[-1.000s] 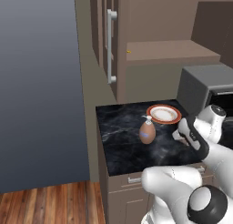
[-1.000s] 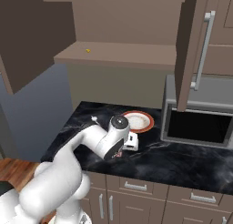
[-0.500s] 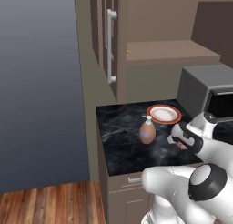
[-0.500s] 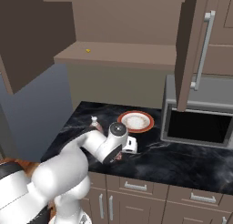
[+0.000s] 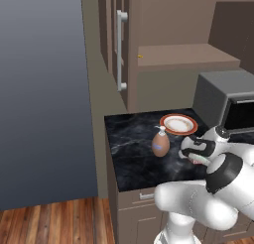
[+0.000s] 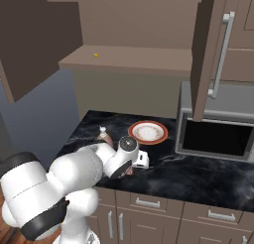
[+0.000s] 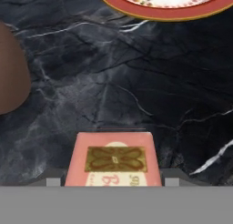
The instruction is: Pick the bar soap and soap dispenser from the cabinet and place them on the counter.
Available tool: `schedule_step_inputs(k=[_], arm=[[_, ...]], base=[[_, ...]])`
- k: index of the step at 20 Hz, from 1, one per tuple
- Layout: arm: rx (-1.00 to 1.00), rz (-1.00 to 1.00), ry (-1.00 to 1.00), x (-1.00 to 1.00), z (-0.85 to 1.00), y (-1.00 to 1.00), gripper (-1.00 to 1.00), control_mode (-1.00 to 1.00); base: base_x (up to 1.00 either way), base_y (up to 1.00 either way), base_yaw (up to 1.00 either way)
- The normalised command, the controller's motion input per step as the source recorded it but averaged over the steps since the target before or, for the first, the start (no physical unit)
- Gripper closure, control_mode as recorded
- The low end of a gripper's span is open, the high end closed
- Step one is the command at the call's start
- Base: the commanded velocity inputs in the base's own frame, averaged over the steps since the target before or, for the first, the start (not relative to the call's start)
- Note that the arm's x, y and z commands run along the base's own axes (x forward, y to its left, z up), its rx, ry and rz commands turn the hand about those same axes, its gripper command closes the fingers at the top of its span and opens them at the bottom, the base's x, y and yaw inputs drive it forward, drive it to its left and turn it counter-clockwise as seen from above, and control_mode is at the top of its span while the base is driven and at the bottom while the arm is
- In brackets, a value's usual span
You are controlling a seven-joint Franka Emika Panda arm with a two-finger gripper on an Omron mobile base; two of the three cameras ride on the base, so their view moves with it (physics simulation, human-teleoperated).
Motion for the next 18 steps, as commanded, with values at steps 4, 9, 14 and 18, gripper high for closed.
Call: schedule_step_inputs(k=[4,9,14,18], arm=[[0.00,0.00,0.00,0.18,-0.04,0.00,1.00,-1.00],[0.00,0.00,0.00,0.17,-0.04,0.00,1.00,-1.00],[0.00,0.00,0.00,0.23,-0.05,0.00,1.00,-1.00],[0.00,0.00,0.00,0.25,-0.06,0.00,1.00,-1.00]], base=[[0.00,0.00,0.00],[0.00,0.00,0.00],[0.00,0.00,0.00],[0.00,0.00,0.00]])
